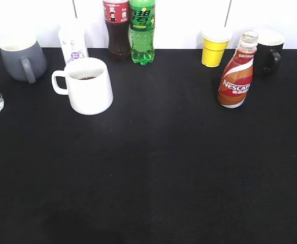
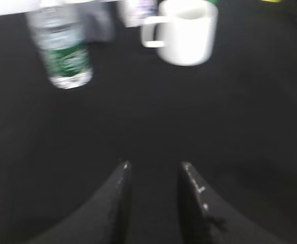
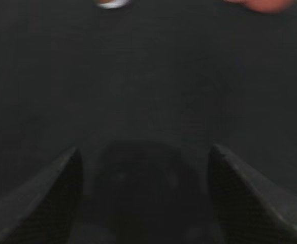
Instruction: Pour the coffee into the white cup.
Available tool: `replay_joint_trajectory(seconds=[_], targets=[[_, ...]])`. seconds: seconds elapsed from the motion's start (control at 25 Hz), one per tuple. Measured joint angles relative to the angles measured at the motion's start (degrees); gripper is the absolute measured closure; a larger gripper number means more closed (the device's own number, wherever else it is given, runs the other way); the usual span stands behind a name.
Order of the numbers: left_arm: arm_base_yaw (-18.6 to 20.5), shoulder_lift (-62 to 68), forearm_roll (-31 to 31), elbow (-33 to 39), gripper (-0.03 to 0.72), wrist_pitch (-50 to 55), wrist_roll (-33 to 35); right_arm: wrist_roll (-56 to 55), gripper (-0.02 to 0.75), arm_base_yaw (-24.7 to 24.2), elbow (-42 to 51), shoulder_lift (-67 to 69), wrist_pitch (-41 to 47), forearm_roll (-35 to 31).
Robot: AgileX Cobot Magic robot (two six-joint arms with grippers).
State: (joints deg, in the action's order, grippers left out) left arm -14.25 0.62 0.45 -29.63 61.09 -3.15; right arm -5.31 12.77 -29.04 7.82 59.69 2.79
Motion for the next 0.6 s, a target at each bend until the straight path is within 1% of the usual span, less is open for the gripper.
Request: replay_joint_trajectory(seconds=[0.08,0.16,0.32,0.6], targets=[[5.2,-0.9,0.1,0.0,0.453,0.0,0.0,0.0,0.162,-4.5,0.0,-2.0,0.0,0.0],[8.5,-1.0,0.1,0.0,0.453,0.0,0.0,0.0,0.162,-7.2,0.0,-6.1,0.0,-0.1],[10.8,-1.0,0.1,0.0,0.453,-0.1,0.0,0.0,0.162,-7.6,0.1,-8.3,0.0,-0.1],[10.9,-1.0,0.1,0.0,0.453,-0.2,0.0,0.0,0.162,-7.6,0.1,-8.3,0.0,-0.1]])
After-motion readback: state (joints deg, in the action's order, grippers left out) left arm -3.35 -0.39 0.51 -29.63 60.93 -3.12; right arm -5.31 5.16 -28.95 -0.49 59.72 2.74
